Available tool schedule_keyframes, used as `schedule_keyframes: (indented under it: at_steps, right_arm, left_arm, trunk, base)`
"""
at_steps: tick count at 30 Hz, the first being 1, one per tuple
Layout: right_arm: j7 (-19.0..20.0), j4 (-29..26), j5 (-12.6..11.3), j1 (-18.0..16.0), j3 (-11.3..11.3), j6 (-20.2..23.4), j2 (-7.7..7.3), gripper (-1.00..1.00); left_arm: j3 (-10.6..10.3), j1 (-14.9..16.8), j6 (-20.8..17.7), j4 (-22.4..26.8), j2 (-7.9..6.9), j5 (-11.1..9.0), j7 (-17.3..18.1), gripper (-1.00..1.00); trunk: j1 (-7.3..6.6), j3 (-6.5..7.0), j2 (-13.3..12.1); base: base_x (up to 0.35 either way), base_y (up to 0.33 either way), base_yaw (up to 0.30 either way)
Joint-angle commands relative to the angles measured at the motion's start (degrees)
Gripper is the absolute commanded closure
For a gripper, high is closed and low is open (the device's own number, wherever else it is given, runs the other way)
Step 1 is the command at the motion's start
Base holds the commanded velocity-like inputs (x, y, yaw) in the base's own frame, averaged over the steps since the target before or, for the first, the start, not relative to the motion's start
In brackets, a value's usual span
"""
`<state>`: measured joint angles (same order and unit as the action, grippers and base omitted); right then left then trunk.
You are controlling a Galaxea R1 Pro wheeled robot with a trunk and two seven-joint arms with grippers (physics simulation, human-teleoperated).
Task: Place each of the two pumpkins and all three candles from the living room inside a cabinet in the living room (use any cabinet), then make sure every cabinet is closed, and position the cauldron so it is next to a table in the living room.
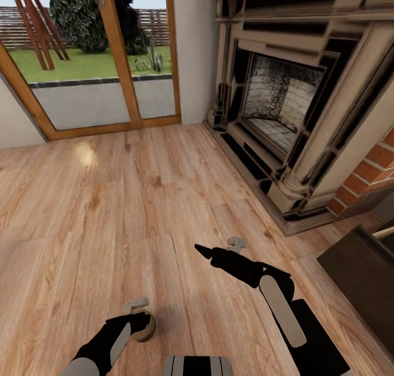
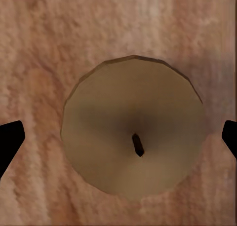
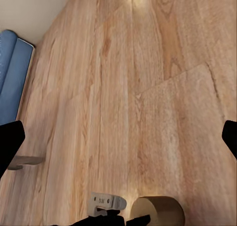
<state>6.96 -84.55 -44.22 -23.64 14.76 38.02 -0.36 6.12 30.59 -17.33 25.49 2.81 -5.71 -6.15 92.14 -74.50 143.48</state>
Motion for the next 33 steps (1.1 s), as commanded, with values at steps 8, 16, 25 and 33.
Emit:
schedule_keyframes:
  at_steps: [8,16,25,33]
  right_arm:
    - [0.0,0.0,0.0,0.0,0.0,0.1,-0.04,-1.0]
    - [0.0,0.1,-0.1,0.0,0.0,0.1,-0.01,-1.0]
    - [0.0,0.0,0.0,0.0,0.0,0.0,0.18,-1.0]
    - [0.0,0.1,0.2,0.0,0.0,0.0,0.28,-1.0]
  left_arm:
    - [0.0,0.0,0.0,0.0,0.0,0.0,0.0,-1.0]
    - [0.0,0.0,0.0,0.0,0.0,0.0,0.0,-1.0]
    - [-0.1,0.0,0.0,0.0,0.08,0.1,0.0,-1.0]
    - [-0.1,0.0,0.0,0.0,0.09,0.0,0.0,-1.0]
  trunk:
    - [0.05,-0.44,0.0]
    - [0.21,-1.77,0.1]
    - [0.28,-2.44,0.1]
    - [0.28,-2.44,0.1]
  base:
    - [0.025,0.0,0.0]
    - [0.001,0.0,0.0]
    - [0.0,0.0,0.0]
    - [0.0,0.0,0.0]
